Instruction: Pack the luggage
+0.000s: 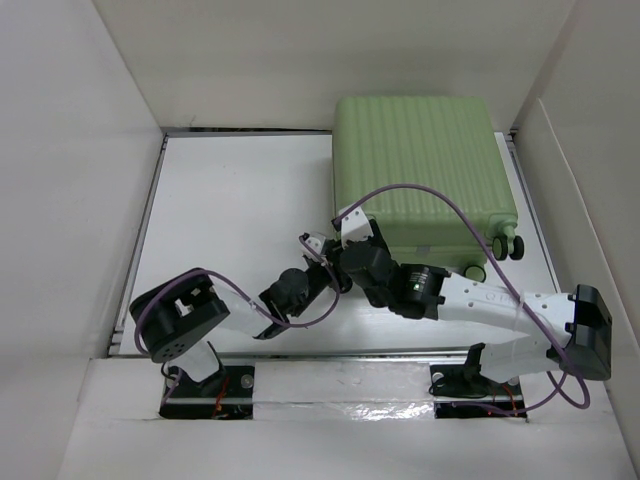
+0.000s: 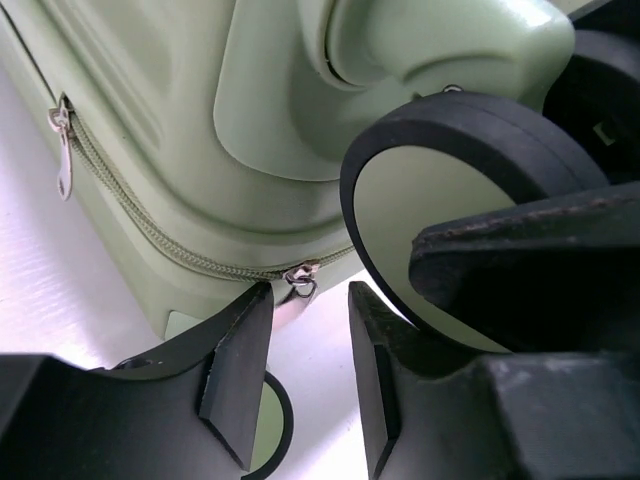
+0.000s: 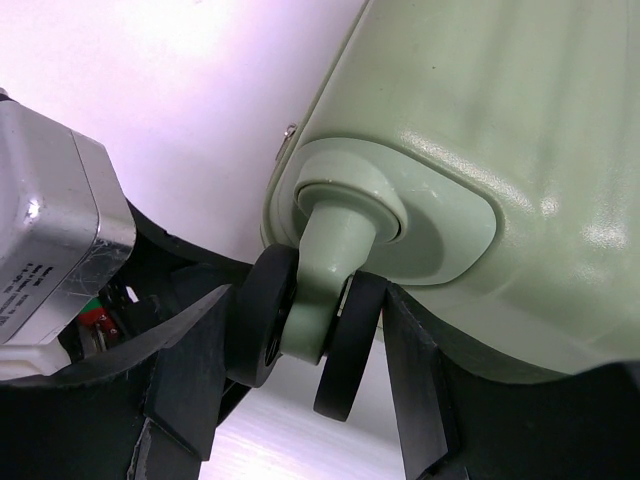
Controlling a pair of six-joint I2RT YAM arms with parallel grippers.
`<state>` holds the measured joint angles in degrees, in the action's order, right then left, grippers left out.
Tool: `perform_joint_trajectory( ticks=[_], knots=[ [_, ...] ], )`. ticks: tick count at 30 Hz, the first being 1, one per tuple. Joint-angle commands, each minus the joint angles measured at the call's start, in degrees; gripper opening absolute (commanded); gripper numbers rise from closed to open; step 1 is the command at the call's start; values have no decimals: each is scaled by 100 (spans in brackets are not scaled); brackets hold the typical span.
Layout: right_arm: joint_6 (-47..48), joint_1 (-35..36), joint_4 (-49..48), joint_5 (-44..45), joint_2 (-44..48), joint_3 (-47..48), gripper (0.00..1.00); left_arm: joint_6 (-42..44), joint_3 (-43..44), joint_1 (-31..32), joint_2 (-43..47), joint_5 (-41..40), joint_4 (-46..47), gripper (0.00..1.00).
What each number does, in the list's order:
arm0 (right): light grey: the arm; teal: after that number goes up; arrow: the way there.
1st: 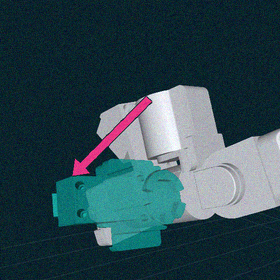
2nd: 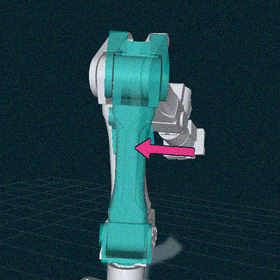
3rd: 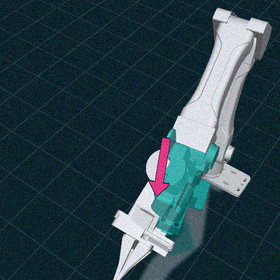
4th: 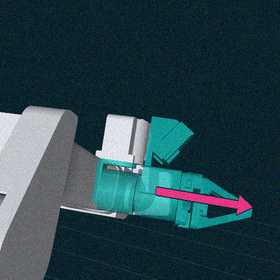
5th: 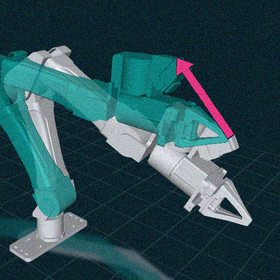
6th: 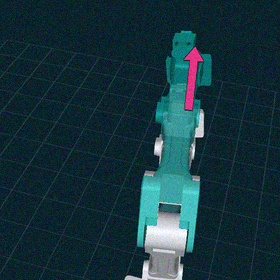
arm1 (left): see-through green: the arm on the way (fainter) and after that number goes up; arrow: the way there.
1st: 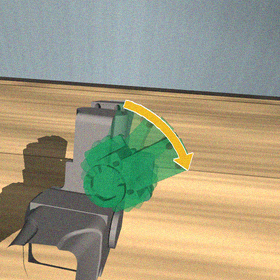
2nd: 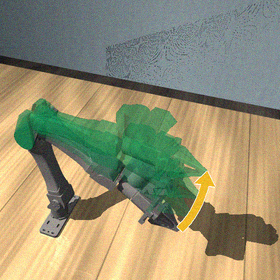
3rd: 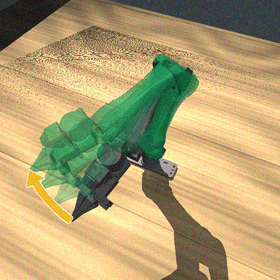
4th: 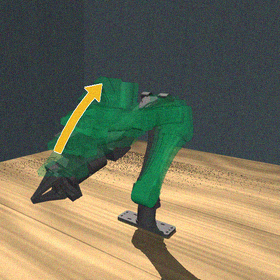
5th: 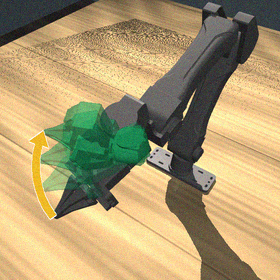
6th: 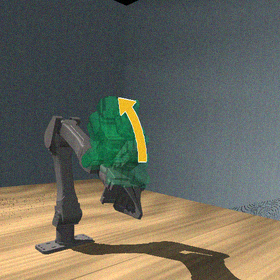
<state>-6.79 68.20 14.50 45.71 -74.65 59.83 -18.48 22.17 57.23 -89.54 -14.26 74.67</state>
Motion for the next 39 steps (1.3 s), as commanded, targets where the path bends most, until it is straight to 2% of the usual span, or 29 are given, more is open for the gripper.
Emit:
perform_joint_trajectory(
  ticks=[1, 4, 7, 8, 10, 11, 24, 26, 31, 39],
  knots=[
    [99, 105, -281, -625, 153, 99, 18, 116, 428, -98, -143, 82, 303, 35],
    [116, 105, -299, -678, 153, 108, 18, 134, 542, -98, -239, -6, 293, 35],
    [125, 105, -343, -748, 135, 108, 17, 46, 569, -98, -266, -243, 354, 27],
    [125, 105, -360, -774, 126, 99, 18, 46, 577, -98, -275, -287, 398, 16],
    [125, 105, -421, -792, 135, 64, 18, 3, 665, -98, -301, -488, 329, 2],
    [125, 105, -439, -792, 144, 46, 18, -50, 674, -98, -319, -568, 320, 0],
    [125, 105, -510, -872, 109, 2, 17, -394, 630, 7, -381, -1421, 557, 0],
    [108, 105, -501, -845, 144, -42, 16, -350, 613, 7, -223, -1614, 163, 0],
    [46, 105, -387, -766, 416, -252, 1, -323, 200, -299, 287, -1878, -627, 0],
    [-33, 158, -202, -1081, 820, -560, 0, -121, -38, -818, 947, -2046, -1455, 0]
  ],
)
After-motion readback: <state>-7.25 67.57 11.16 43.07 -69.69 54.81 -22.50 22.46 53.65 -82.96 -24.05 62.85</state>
